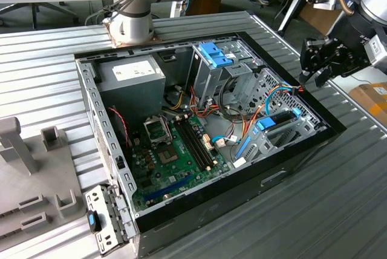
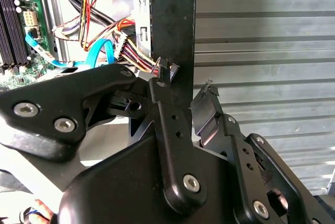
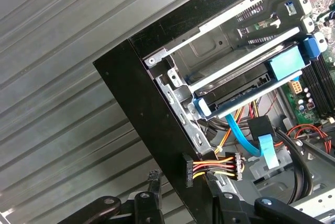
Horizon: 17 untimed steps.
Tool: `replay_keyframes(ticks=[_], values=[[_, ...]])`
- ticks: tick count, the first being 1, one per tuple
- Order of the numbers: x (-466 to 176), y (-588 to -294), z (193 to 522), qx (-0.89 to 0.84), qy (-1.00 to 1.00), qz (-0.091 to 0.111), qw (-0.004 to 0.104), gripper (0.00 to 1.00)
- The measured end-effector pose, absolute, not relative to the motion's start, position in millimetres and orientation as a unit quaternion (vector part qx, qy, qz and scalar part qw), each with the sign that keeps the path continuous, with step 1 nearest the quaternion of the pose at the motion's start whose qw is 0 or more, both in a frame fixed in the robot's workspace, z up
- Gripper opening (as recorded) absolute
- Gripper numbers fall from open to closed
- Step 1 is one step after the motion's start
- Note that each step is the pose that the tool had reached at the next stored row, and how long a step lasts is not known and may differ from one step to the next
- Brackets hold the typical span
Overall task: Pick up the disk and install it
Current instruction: 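Insert the disk into the insertion slot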
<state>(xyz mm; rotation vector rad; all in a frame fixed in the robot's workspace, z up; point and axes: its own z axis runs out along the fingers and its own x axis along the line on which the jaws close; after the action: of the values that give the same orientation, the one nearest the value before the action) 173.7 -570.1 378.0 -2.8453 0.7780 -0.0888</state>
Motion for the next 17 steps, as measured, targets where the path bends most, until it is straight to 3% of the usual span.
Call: replay_keyframes(ticks=[17], values=[[173.6,-570.1,368.7,-0.960,0.262,-0.030,0.095,0.44]])
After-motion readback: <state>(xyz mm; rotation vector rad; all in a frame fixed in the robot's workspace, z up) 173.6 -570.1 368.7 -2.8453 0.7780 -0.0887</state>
